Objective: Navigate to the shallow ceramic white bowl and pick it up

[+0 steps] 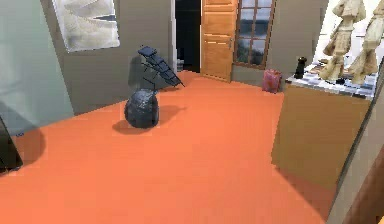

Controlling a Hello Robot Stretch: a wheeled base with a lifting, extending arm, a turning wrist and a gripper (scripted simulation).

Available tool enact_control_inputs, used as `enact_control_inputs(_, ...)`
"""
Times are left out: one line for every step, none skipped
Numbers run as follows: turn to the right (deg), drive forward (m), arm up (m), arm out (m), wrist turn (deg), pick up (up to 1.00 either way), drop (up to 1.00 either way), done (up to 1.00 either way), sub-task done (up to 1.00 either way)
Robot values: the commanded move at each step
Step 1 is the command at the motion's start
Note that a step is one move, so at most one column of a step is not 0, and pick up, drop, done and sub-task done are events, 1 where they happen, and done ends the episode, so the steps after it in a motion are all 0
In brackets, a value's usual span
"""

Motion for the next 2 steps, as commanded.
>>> enact_control_inputs(3.0, 0.0, 0.0, 0.0, 0.0, 0.0, 0.0, 0.0, 0.0)
enact_control_inputs(0.0, 0.45, 0.0, 0.0, 0.0, 0.0, 0.0, 0.0, 0.0)
